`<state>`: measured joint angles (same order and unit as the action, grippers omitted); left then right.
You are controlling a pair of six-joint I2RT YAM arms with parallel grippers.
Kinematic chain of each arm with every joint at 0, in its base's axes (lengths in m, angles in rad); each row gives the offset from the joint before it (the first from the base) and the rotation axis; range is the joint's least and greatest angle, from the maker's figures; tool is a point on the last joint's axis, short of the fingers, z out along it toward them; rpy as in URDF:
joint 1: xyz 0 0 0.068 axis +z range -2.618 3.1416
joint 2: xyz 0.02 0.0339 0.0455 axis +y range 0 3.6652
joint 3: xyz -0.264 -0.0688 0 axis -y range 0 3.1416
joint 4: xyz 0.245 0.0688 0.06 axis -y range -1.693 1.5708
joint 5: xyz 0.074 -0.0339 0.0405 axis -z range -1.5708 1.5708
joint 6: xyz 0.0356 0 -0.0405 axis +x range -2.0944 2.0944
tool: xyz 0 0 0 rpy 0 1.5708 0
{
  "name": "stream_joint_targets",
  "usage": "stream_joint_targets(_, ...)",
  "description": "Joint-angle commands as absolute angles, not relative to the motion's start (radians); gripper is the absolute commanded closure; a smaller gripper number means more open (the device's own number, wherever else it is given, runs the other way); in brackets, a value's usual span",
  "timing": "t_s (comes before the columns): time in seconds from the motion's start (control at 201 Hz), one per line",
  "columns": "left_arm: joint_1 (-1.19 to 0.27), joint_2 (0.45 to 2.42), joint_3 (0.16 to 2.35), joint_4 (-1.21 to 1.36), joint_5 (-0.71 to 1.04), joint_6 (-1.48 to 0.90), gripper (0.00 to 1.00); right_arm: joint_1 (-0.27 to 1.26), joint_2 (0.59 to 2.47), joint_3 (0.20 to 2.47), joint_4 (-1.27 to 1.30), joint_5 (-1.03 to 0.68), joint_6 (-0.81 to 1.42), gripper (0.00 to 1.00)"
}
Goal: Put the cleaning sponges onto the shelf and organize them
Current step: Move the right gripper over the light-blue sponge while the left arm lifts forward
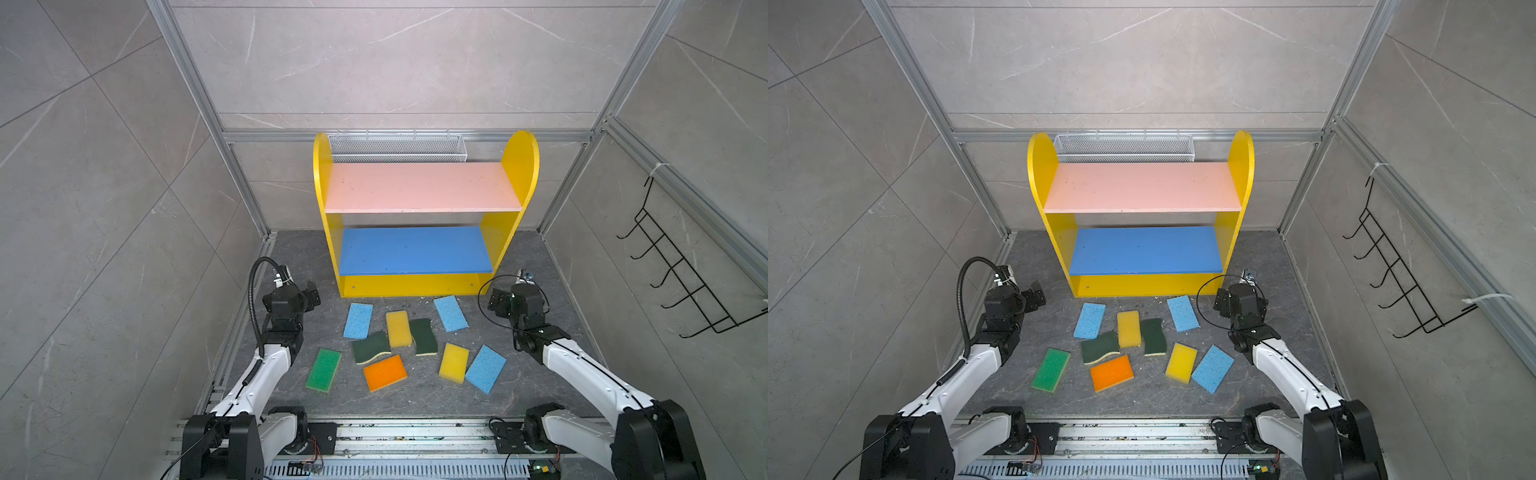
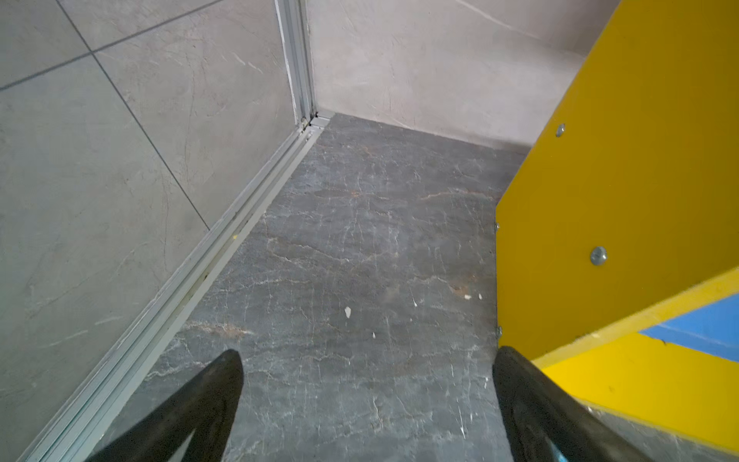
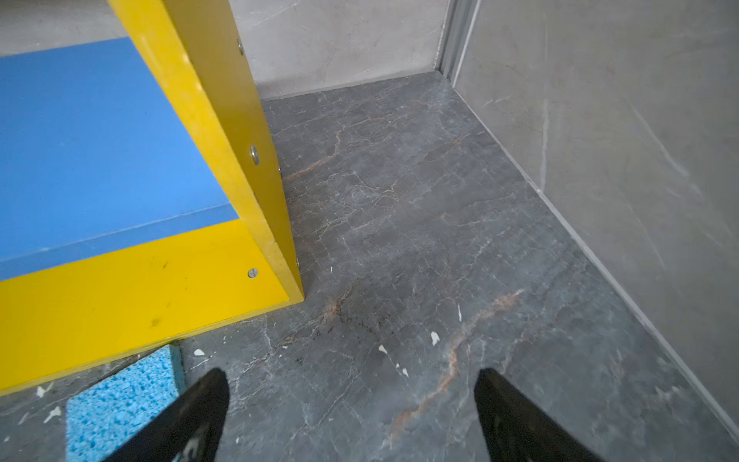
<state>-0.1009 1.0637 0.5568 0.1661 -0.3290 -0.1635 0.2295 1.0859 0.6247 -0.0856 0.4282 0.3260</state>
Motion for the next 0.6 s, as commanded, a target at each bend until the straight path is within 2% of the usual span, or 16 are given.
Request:
stream_joint_targets(0.0,-0.188,0.997,0.629,-0.02,-0.445,-0.189,0.0,0.263,1.04,0.718,-0.455,0.509,0.547,0.03)
stream_joint_targets(0.134,-0.214,0.984,0.714,-0.199,-0.467,-0.236,0.0,0.278,1.047,0.812,-0.704,0.51,0.643,0.03)
stream_joint_targets(0.254,-0.248,0.993,0.756,-0.293,-0.498,-0.268,0.0,0.308,1.036,0.846,-0.867,0.443,0.787,0.04)
stream_joint_targets(0.468,-0.302,0.994,0.757,-0.356,-0.501,-0.312,0.0,0.402,1.004,0.835,-0.958,0.339,0.911,0.07)
stream_joint_targets(0.597,-0.327,0.985,0.759,-0.39,-0.495,-0.34,0.0,0.443,0.981,0.83,-1.021,0.337,0.977,0.07)
